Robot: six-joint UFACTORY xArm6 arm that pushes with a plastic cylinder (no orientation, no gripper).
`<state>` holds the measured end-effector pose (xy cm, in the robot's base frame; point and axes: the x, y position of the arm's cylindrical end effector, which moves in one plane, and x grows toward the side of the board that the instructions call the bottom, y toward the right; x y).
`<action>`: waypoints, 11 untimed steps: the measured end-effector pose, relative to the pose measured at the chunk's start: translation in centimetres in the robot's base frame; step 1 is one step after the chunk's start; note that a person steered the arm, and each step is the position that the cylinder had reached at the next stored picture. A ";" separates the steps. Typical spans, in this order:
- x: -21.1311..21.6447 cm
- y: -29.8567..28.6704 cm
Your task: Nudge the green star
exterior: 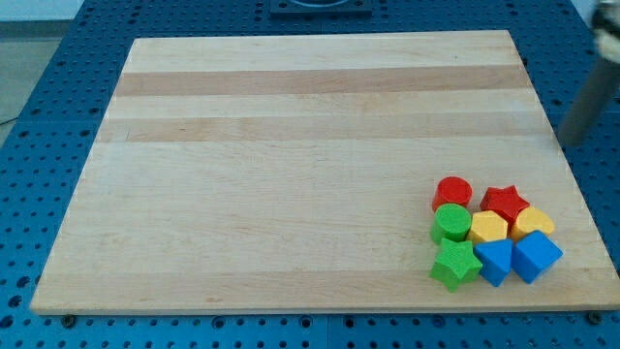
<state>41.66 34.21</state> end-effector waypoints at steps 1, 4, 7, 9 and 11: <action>0.1 0.3; 15.8 0.2; 20.2 -11.0; 19.9 -22.8; 20.2 -25.0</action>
